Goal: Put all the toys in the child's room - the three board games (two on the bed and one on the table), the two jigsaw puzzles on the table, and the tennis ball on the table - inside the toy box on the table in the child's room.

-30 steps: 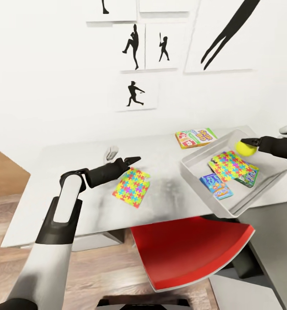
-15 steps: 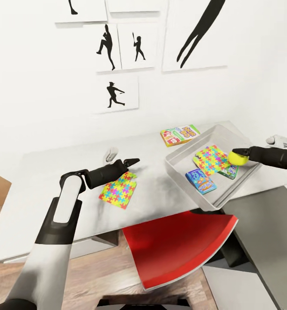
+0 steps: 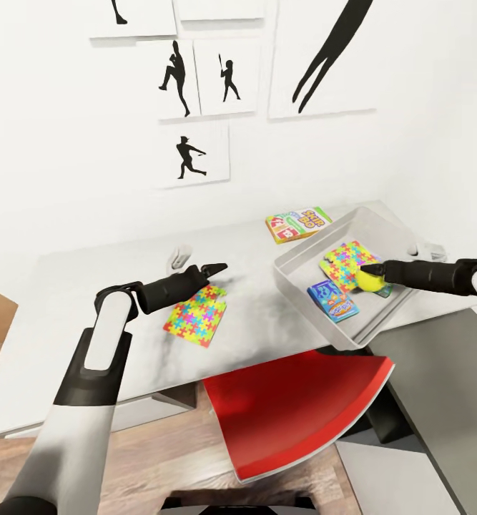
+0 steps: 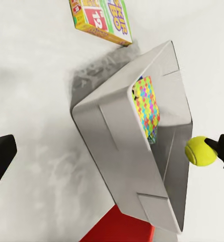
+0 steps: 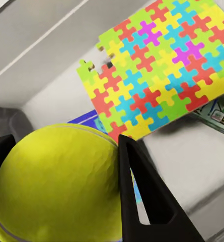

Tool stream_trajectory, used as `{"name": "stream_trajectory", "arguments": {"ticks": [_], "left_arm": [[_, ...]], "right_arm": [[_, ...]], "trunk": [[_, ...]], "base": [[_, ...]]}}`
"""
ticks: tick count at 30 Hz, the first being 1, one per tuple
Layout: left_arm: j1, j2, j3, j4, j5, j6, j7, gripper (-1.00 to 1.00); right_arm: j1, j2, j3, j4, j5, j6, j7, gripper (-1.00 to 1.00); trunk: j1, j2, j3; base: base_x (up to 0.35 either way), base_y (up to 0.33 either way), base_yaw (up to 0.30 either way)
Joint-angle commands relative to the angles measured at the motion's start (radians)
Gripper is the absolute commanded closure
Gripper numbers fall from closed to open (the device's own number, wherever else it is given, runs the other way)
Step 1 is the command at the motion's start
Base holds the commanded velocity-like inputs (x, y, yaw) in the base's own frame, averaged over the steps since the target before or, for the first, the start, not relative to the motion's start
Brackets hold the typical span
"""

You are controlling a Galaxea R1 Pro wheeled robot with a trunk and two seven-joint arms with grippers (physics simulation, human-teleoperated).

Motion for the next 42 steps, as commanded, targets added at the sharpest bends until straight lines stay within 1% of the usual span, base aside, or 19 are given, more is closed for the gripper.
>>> {"name": "stream_trajectory", "arguments": {"ticks": [1,3,4,6,8,9,11,12,15,16,19,20,23,29,34,37,38,41,42], "left_arm": [[-0.001,0.002,0.001,-0.001,0.012,0.004,0.009,-1.0],[-0.001,0.006,0.001,0.0,0.017,0.004,0.009,-1.0],[-0.001,0.006,0.001,0.0,0.017,0.004,0.009,-1.0],[-0.001,0.009,0.002,-0.001,0.021,0.004,0.009,-1.0],[0.0,0.012,0.002,-0.001,0.024,0.004,0.01,-1.0],[0.0,0.012,0.002,-0.001,0.024,0.004,0.01,-1.0],[0.0,0.016,0.002,-0.001,0.025,0.004,0.01,-1.0],[0.0,0.016,0.002,-0.001,0.025,0.004,0.01,-1.0],[0.0,0.021,0.002,-0.001,0.027,0.004,0.01,-1.0],[0.0,0.021,0.002,-0.001,0.027,0.004,0.01,-1.0],[0.001,0.025,0.002,-0.002,0.029,0.004,0.01,-1.0],[0.001,0.025,0.002,-0.002,0.029,0.004,0.01,-1.0],[0.001,0.027,0.003,-0.002,0.029,0.004,0.01,-1.0],[0.001,0.028,0.003,-0.002,0.03,0.004,0.01,-1.0],[0.001,0.028,0.003,-0.002,0.03,0.004,0.01,-1.0],[0.0,0.029,0.003,-0.002,0.03,0.004,0.01,-1.0],[0.0,0.029,0.003,-0.002,0.03,0.004,0.01,-1.0],[0.0,0.029,0.003,-0.002,0.03,0.004,0.01,-1.0],[0.0,0.029,0.003,-0.002,0.03,0.004,0.01,-1.0]], "right_arm": [[-0.003,0.011,0.008,0.006,-0.004,0.001,-0.013,1.0],[-0.005,0.039,0.021,0.016,0.025,0.001,-0.013,1.0],[-0.005,0.039,0.021,0.016,0.025,0.001,-0.013,1.0],[-0.008,0.072,0.029,0.022,0.07,0.001,-0.013,1.0],[-0.012,0.108,0.035,0.026,0.127,0.001,-0.013,1.0],[-0.012,0.108,0.035,0.026,0.127,0.001,-0.013,1.0],[-0.015,0.143,0.039,0.03,0.184,0.001,-0.013,1.0],[-0.015,0.143,0.039,0.03,0.184,0.001,-0.013,1.0],[-0.018,0.184,0.042,0.047,0.257,0.001,-0.012,1.0],[-0.018,0.184,0.042,0.047,0.257,0.001,-0.012,1.0],[-0.022,0.208,0.043,0.072,0.303,0.001,-0.012,1.0],[-0.022,0.208,0.043,0.072,0.303,0.001,-0.012,1.0],[-0.032,0.219,0.044,0.091,0.328,0.001,-0.012,1.0],[-0.043,0.226,0.045,0.104,0.345,0.001,-0.012,1.0],[-0.056,0.226,0.046,0.11,0.364,0.001,-0.013,1.0],[-0.064,0.224,0.046,0.112,0.391,0.001,-0.012,1.0],[-0.064,0.224,0.046,0.112,0.391,0.001,-0.012,1.0],[-0.068,0.222,0.045,0.113,0.419,0.001,-0.011,1.0],[-0.068,0.222,0.045,0.113,0.419,0.001,-0.011,1.0]], "trunk": [[0.001,-0.002,-0.002],[0.001,-0.002,-0.002],[0.001,-0.002,-0.002],[0.001,-0.002,-0.002],[0.001,-0.002,-0.002],[0.001,-0.002,-0.002],[0.001,-0.002,-0.002],[0.001,-0.002,-0.002],[0.001,-0.002,-0.002],[0.001,-0.002,-0.002],[0.001,-0.002,-0.002],[0.001,-0.002,-0.002],[0.001,-0.002,-0.002],[0.001,-0.002,-0.002],[0.001,-0.002,-0.002],[0.001,-0.002,-0.002],[0.001,-0.002,-0.002],[0.001,-0.002,-0.002],[0.001,-0.002,-0.002]], "base": [[0.0,0.0,-0.005],[0.0,0.0,-0.003],[0.0,0.0,-0.003],[0.0,0.0,-0.002],[0.0,0.0,-0.001],[0.0,0.0,-0.001],[0.0,0.0,-0.001],[0.0,0.0,0.0],[0.0,0.0,0.0],[0.0,0.0,0.0],[0.0,0.0,0.0],[0.0,0.0,0.0],[0.0,0.0,0.0],[0.0,0.0,0.0],[0.0,0.0,0.0],[0.0,0.0,0.0],[0.0,0.0,0.0],[0.0,0.0,0.0],[0.0,0.0,0.0]]}}
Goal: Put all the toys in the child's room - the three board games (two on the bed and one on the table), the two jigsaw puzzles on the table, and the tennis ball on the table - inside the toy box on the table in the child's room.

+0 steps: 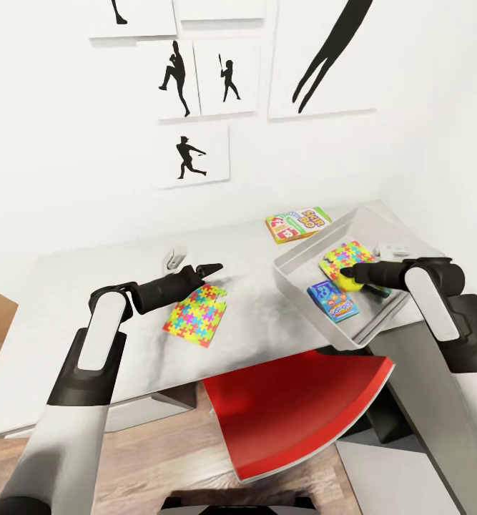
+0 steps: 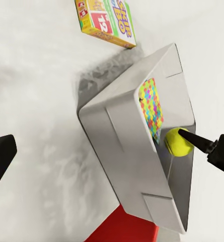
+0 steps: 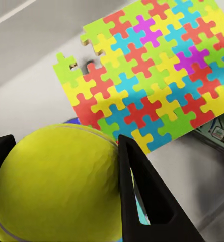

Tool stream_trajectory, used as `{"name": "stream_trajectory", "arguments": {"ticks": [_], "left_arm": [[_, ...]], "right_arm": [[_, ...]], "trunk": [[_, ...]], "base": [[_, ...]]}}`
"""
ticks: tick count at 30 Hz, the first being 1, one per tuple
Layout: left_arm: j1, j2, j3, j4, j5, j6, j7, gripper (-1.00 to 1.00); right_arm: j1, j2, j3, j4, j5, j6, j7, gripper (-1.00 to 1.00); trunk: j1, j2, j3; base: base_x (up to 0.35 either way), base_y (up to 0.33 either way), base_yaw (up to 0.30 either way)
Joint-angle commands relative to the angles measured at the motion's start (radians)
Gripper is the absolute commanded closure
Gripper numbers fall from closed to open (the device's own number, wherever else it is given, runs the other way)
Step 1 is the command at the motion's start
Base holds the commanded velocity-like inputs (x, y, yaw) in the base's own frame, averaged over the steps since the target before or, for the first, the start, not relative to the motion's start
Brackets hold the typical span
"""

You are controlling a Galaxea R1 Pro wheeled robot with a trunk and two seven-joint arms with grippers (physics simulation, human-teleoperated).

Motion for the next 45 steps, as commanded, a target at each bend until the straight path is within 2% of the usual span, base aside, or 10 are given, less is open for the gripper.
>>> {"name": "stream_trajectory", "arguments": {"ticks": [1,5,20,30,45], "left_arm": [[-0.001,0.0,0.0,-0.001,0.009,0.004,0.009,-1.0],[0.0,0.001,0.001,0.0,0.01,0.004,0.009,-1.0],[-0.001,0.009,0.002,0.0,0.01,0.004,0.009,-1.0],[-0.002,0.012,0.002,0.0,0.01,0.004,0.009,-1.0],[-0.002,0.012,0.002,0.001,0.01,0.004,0.009,-1.0]], "right_arm": [[-0.002,-0.002,0.002,0.0,-0.004,0.002,-0.012,1.0],[-0.004,-0.005,0.001,0.0,0.014,0.002,-0.011,1.0],[-0.005,-0.022,0.001,0.0,0.039,0.002,-0.009,1.0],[0.0,-0.045,0.002,0.0,0.064,0.002,-0.008,1.0],[0.006,-0.083,0.007,0.0,0.068,0.002,-0.006,1.0]], "trunk": [[0.001,-0.002,-0.002],[0.001,-0.002,-0.002],[0.001,-0.002,-0.002],[0.001,-0.002,-0.002],[0.001,-0.002,-0.002]], "base": [[0.0,0.0,0.0],[0.0,0.0,0.0],[0.0,0.0,0.0],[0.0,0.0,0.0],[0.0,0.0,0.0]]}}
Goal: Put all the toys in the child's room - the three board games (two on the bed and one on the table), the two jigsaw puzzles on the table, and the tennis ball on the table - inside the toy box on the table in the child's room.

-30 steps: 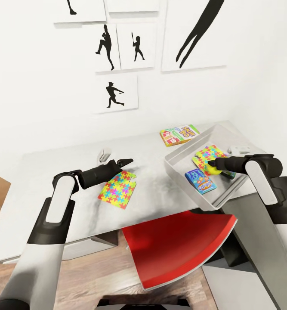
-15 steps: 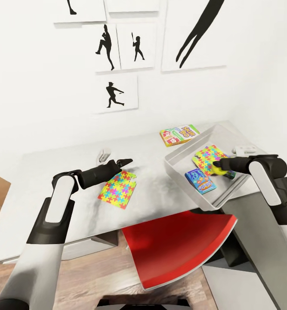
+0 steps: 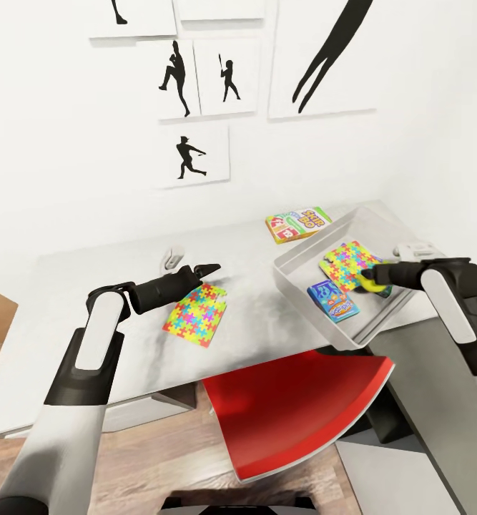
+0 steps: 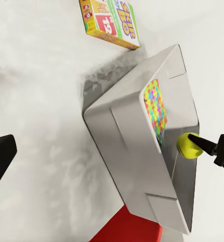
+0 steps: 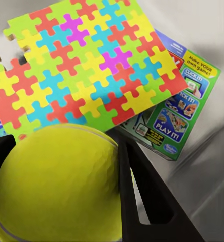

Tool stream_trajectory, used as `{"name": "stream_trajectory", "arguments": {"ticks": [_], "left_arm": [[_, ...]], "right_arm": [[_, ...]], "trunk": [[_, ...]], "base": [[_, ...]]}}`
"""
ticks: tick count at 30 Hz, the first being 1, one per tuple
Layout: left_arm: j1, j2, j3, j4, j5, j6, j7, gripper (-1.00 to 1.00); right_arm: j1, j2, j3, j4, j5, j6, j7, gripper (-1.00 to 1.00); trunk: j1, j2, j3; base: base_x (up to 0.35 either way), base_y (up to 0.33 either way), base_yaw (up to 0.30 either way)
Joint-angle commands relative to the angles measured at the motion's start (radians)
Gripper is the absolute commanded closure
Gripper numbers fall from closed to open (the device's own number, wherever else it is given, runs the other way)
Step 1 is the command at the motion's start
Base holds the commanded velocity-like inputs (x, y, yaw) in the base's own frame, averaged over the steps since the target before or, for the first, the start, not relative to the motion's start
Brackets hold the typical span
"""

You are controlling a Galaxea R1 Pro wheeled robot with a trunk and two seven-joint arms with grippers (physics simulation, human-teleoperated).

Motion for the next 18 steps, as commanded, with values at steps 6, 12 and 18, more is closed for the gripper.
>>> {"name": "stream_trajectory", "arguments": {"ticks": [6,12,18], "left_arm": [[-0.001,0.0,0.0,-0.001,0.009,0.004,0.009,-1.0],[-0.001,0.0,0.0,-0.001,0.009,0.004,0.01,-1.0],[-0.001,0.0,0.0,-0.001,0.009,0.004,0.01,-1.0]], "right_arm": [[0.004,-0.005,0.004,0.0,-0.012,0.002,-0.012,1.0],[0.006,-0.007,0.005,0.0,-0.012,0.002,-0.012,1.0],[0.008,-0.008,0.007,0.0,-0.012,0.002,-0.012,1.0]], "trunk": [[0.001,-0.002,-0.002],[0.001,-0.002,-0.002],[0.001,-0.002,-0.002]], "base": [[0.0,0.0,0.0],[0.0,0.0,0.0],[0.0,0.0,0.0]]}}
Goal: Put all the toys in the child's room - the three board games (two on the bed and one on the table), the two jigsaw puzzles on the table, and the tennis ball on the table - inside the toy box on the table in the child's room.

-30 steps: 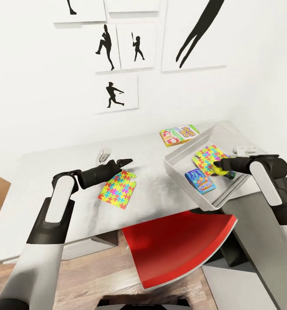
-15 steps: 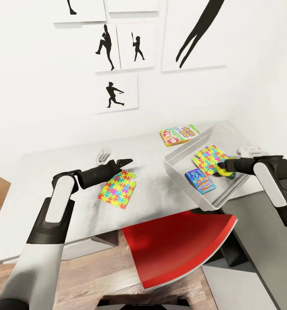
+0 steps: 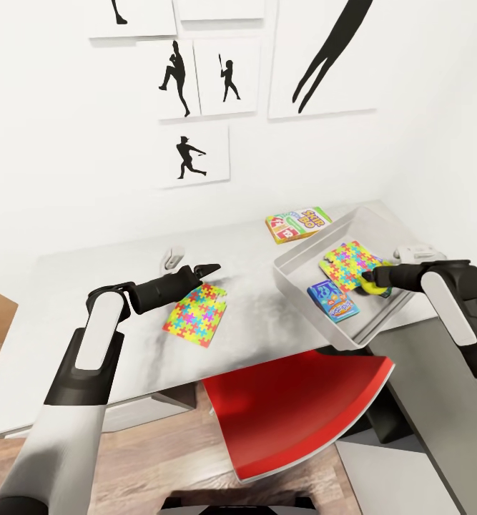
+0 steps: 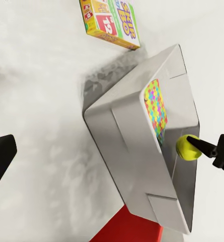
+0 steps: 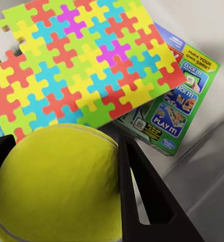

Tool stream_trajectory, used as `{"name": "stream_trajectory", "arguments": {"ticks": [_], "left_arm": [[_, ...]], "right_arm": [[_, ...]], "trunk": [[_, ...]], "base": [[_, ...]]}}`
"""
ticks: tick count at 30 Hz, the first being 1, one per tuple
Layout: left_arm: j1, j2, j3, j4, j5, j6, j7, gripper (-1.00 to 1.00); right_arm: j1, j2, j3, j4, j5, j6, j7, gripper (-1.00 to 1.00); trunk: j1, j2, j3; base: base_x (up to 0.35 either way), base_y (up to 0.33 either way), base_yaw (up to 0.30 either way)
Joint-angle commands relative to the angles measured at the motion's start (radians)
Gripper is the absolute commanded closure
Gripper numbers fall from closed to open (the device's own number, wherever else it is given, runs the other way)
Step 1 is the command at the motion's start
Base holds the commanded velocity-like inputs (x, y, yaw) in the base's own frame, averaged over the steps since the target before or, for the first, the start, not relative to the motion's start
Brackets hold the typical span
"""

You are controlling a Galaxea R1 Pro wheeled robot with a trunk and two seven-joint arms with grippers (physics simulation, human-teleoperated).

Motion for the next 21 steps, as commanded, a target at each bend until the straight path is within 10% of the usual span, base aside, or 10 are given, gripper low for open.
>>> {"name": "stream_trajectory", "arguments": {"ticks": [1,21], "left_arm": [[-0.001,0.0,0.001,-0.001,0.01,0.004,0.009,-1.0],[-0.001,0.0,0.001,0.001,0.01,0.004,0.01,-1.0]], "right_arm": [[-0.001,-0.001,0.003,-0.001,-0.012,0.002,-0.012,1.0],[0.016,-0.001,0.006,0.003,-0.012,0.002,-0.013,1.0]], "trunk": [[0.001,-0.002,-0.002],[0.001,-0.002,-0.002]], "base": [[0.0,0.0,0.0],[0.0,0.0,0.0]]}}
